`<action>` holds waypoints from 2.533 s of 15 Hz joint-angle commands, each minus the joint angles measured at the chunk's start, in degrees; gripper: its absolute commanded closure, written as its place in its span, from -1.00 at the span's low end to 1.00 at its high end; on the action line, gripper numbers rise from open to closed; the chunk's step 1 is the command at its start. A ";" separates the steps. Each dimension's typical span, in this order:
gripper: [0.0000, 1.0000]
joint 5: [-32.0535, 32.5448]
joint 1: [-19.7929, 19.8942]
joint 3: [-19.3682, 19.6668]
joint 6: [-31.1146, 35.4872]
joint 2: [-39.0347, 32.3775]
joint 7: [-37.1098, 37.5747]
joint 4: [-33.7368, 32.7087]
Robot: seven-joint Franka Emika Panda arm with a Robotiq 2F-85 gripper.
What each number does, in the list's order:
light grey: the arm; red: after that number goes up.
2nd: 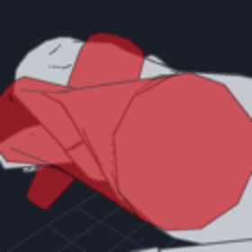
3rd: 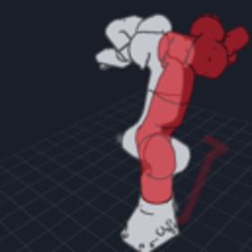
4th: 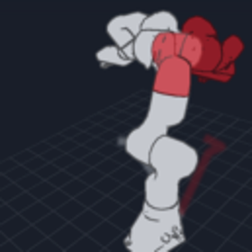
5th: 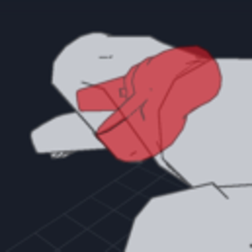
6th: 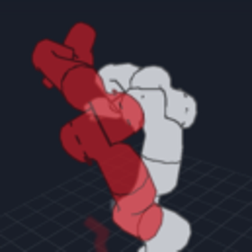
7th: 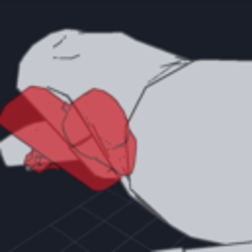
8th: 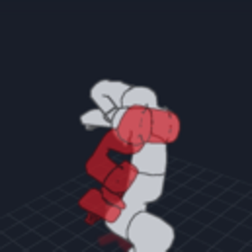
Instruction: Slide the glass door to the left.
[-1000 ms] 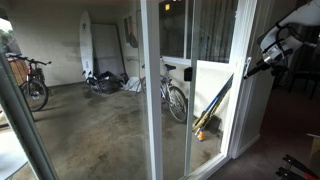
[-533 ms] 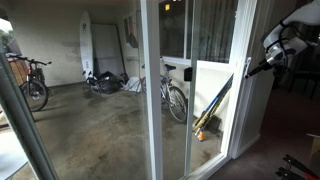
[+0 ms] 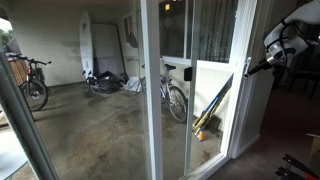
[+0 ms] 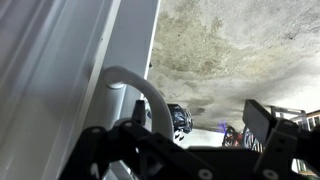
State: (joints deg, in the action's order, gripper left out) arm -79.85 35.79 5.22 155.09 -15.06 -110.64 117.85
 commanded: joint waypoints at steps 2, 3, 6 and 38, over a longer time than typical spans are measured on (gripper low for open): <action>-1.00 0.00 0.00 0.00 0.00 0.00 0.00 0.00; -1.00 0.00 0.00 0.00 0.00 0.00 0.00 0.00; -1.00 -4.69 0.71 -0.46 -1.12 -0.26 -0.76 -1.96; -1.00 -34.15 -15.76 9.93 -10.67 7.88 -35.44 16.42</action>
State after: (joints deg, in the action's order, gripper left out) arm -112.17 24.45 14.10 147.01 -12.01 -141.14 126.58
